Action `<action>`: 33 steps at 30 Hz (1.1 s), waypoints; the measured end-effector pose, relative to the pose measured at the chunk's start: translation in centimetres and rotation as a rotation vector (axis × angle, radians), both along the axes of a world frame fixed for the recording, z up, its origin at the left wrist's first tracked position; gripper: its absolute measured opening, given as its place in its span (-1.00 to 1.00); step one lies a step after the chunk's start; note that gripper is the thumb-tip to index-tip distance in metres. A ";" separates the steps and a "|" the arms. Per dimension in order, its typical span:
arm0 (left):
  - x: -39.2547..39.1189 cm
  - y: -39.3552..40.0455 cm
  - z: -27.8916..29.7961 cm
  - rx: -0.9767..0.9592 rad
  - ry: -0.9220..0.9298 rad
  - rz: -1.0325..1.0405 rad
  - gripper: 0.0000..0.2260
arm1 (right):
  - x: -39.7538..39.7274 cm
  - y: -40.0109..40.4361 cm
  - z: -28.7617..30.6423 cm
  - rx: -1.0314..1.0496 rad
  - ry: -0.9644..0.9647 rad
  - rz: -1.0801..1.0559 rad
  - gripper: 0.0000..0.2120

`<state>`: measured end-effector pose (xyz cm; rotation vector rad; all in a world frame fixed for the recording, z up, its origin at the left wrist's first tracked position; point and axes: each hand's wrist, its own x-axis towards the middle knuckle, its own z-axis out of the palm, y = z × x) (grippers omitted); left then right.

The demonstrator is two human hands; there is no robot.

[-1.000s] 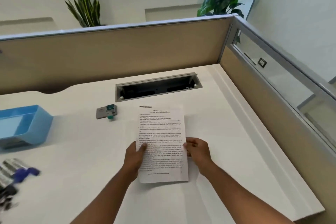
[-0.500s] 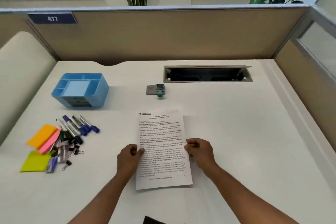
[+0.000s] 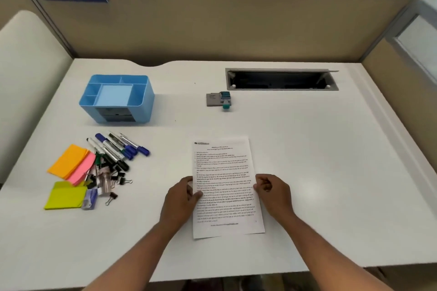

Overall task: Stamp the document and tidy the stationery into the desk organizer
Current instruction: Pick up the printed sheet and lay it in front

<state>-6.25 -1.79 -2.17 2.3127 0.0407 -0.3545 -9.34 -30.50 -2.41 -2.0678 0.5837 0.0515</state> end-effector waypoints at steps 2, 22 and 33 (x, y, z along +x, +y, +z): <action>-0.3 0.3 0.0 -0.009 -0.036 -0.048 -0.62 | -0.4 0.4 0.0 -0.030 -0.010 -0.018 -0.73; -1.5 4.5 -2.9 0.437 -0.183 -0.481 -0.41 | -0.1 -1.0 -0.7 -0.267 0.007 0.309 -0.66; -2.0 2.9 -2.1 0.473 -0.081 -0.405 -0.38 | 0.4 -2.4 -1.0 -0.278 0.000 0.392 -0.66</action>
